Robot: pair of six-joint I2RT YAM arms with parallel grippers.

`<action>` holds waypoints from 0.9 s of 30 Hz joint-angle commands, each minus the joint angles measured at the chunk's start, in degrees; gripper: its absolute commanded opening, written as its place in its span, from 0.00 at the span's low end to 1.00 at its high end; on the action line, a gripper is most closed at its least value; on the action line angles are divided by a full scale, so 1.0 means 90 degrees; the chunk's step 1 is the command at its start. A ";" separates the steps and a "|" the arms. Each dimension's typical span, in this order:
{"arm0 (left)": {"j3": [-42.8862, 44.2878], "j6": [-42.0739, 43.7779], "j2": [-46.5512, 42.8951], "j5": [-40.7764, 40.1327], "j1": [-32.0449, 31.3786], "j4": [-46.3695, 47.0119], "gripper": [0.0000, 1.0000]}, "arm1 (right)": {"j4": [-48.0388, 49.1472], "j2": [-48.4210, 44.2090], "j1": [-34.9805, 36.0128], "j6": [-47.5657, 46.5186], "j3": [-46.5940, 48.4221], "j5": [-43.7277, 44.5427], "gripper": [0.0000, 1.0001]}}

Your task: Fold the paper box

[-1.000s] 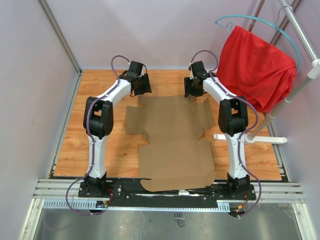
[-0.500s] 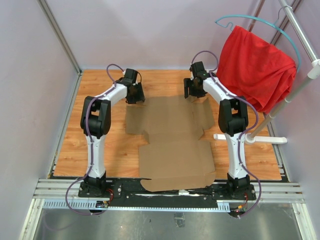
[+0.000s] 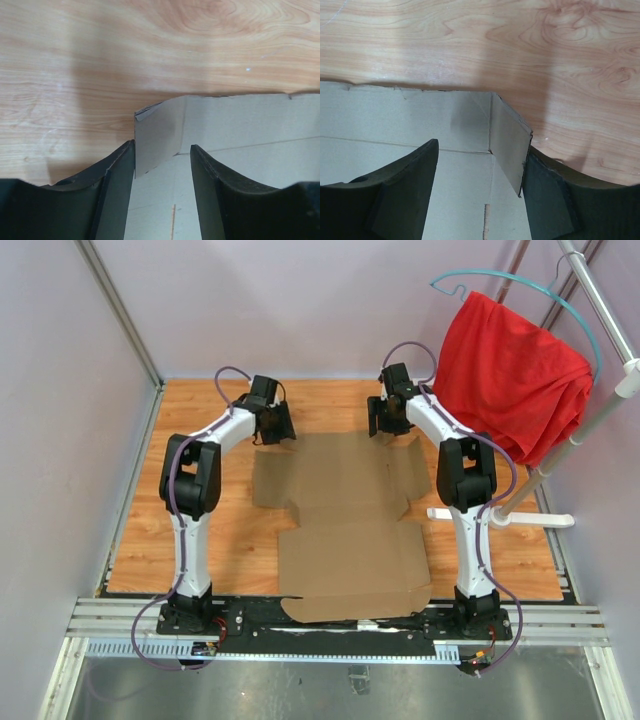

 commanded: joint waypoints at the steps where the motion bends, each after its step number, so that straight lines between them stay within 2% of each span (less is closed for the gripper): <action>1: 0.0396 -0.0104 -0.0124 0.0284 -0.0230 0.0094 0.53 | -0.0017 -0.0105 -0.0041 0.0014 -0.0039 -0.0118 0.64; 27: 0.1033 -0.0364 0.0514 0.0523 -0.0523 0.0201 0.51 | 0.0092 -0.0159 0.0203 0.0023 -0.0042 -0.0346 0.61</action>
